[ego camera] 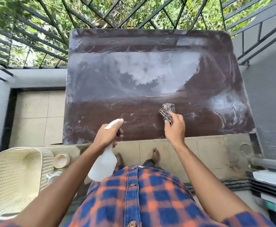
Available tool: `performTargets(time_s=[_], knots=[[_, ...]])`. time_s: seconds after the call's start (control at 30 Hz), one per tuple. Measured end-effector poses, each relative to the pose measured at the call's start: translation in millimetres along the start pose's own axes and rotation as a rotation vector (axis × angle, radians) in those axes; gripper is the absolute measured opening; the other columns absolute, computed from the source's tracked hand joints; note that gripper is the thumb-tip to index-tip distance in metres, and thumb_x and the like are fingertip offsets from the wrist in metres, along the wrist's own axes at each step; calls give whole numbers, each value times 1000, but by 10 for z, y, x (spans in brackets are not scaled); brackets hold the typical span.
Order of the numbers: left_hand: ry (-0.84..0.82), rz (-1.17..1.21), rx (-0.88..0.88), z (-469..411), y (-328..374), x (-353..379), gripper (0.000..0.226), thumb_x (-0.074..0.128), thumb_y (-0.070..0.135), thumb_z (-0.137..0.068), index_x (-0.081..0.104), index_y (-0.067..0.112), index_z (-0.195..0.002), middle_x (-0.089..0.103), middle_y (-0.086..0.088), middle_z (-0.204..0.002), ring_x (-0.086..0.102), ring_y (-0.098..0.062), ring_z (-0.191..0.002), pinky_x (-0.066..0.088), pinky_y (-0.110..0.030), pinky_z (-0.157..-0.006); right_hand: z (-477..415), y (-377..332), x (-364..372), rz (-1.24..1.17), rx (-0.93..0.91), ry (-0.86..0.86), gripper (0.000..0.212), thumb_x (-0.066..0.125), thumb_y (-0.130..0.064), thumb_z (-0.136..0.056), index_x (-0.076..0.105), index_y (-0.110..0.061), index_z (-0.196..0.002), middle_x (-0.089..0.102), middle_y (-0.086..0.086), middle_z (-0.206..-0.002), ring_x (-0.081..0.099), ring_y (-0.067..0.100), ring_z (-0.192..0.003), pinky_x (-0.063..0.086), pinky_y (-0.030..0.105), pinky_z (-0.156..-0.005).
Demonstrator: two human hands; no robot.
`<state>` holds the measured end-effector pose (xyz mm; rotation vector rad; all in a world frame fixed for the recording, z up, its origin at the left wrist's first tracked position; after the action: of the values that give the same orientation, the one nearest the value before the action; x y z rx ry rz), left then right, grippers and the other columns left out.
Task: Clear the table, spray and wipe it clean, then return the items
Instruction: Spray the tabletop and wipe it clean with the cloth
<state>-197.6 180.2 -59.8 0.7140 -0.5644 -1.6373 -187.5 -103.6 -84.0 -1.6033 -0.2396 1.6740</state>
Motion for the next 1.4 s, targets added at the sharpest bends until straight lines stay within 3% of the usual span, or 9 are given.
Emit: performTargets(time_s=[0.1, 0.2, 0.4, 0.67, 0.87, 1.03, 1.1, 1.23, 1.4], knots=[[25, -16, -13, 32, -79, -143, 48, 63, 58, -93, 76, 13, -101, 71, -4, -72, 65, -30, -72, 41, -28, -44, 137, -188, 311, 153, -217, -200, 45, 68, -29, -89, 63, -19, -132, 54, 3, -121, 52, 26, -111, 42, 36, -98], [52, 8, -24, 57, -129, -270, 46, 63, 54, -96, 75, 10, -95, 72, -7, -73, 65, -29, -72, 40, -29, -41, 193, -300, 432, 313, -286, -121, 54, 59, -51, -87, 56, -28, -134, 52, -5, -130, 48, 22, -113, 47, 42, -93], [112, 77, -33, 98, -188, -451, 38, 63, 49, -97, 75, 13, -95, 70, -9, -74, 62, -11, -55, 41, -26, -39, 47, -137, 637, 407, -328, -201, 71, 45, -43, -101, 17, -18, -161, 8, 2, -169, 2, 22, -156, 8, 46, -126], [198, 151, -28, 167, -232, -840, 43, 59, 49, -100, 69, 11, -82, 70, -11, -77, 65, -17, -69, 41, -25, -43, 57, -666, 1224, 464, -92, -90, 74, 41, -44, -103, 7, -14, -161, 6, 11, -169, 6, 30, -155, 6, 52, -125], [271, 209, -39, 224, -411, -1231, 34, 61, 49, -98, 74, 18, -99, 71, -6, -80, 69, -16, -68, 42, -26, -42, 621, -1625, 2114, 483, -483, -240, 71, 34, -45, -103, 9, -12, -161, 8, 11, -169, 7, 29, -156, 7, 49, -125], [259, 174, -25, 219, -497, -1426, 35, 60, 49, -99, 74, 17, -100, 70, -17, -78, 57, -17, -50, 40, -25, -39, 841, -1217, 2014, 534, -726, -337, 65, 31, -46, -104, 11, -24, -162, 7, 1, -170, 5, 19, -156, 8, 45, -126], [244, 139, -14, 201, -503, -1475, 37, 59, 50, -100, 75, 17, -98, 71, -21, -81, 49, -17, -41, 40, -24, -38, 744, -822, 1715, 549, -674, -282, 62, 31, -48, -104, 18, -27, -161, 13, -2, -169, 10, 17, -156, 10, 45, -125], [228, 130, -18, 139, -488, -1531, 48, 60, 52, -99, 74, 7, -98, 72, -19, -80, 53, -27, -56, 41, -28, -43, 377, -362, 1146, 563, -340, -135, 63, 35, -47, -101, 28, -22, -158, 22, 4, -167, 21, 24, -153, 18, 52, -122], [225, 207, -7, 121, -460, -1546, 50, 63, 56, -94, 71, 8, -83, 71, -15, -72, 53, -15, -43, 39, -27, -39, 234, -922, 1425, 508, 21, -27, 69, 43, -39, -104, 14, -14, -161, 10, 11, -169, 9, 31, -155, 11, 55, -123]])
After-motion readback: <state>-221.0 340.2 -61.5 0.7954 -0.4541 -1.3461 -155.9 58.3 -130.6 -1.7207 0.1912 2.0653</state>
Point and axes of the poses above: each hand's wrist, its own z-axis away from the middle knuckle, its own x-axis out of the palm, y = z × x, the point moved 3 cm from there along -z, towards the middle knuckle
